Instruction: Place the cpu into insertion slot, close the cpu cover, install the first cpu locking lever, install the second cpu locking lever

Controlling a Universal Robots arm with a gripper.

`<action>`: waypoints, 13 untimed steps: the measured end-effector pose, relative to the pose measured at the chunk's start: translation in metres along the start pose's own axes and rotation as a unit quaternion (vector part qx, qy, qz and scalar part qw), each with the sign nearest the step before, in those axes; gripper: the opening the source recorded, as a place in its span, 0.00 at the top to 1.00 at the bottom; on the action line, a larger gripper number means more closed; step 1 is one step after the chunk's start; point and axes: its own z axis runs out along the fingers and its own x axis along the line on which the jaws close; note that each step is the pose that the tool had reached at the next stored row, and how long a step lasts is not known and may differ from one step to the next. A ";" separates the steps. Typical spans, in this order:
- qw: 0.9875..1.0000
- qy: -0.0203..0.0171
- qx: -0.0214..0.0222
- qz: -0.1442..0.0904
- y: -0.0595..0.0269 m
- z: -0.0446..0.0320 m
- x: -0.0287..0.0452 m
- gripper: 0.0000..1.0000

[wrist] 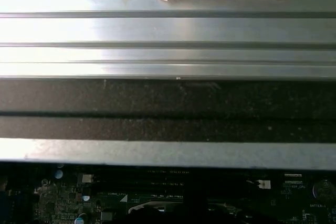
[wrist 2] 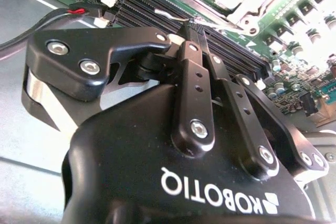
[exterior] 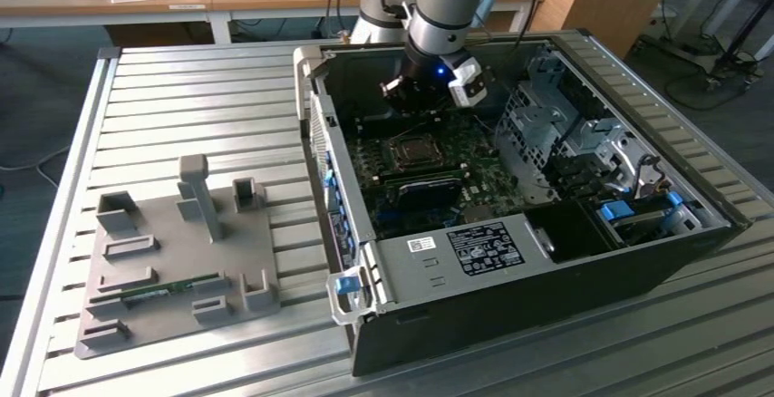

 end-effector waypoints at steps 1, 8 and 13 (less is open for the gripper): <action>1.000 0.000 0.000 0.000 0.0000 0.0001 0.0000 0.89; 1.000 0.000 0.000 0.000 -0.0004 0.0020 -0.0004 0.89; 1.000 0.000 0.001 0.000 -0.0007 0.0035 -0.0010 0.89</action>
